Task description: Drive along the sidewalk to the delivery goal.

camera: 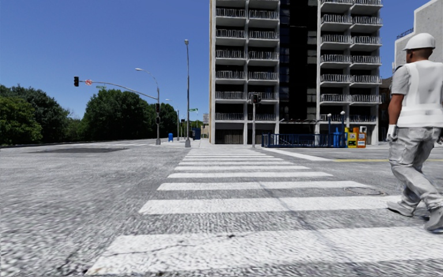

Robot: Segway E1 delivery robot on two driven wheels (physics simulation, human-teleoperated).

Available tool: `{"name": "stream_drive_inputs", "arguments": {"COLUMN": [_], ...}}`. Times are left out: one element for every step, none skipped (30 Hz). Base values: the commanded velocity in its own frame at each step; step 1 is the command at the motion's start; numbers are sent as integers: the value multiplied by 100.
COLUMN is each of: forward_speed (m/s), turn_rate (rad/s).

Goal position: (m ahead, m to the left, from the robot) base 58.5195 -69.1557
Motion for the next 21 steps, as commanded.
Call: {"name": "stream_drive_inputs", "arguments": {"forward_speed": [148,148,148,148,148,148,148,148,148,148,148,148,148,148,148,148,148,148,148,148,148], "turn_rate": [0,0,0,0,0,0,0,0,0,0,0,0,0,0,0,0,0,0,0,0,0]}}
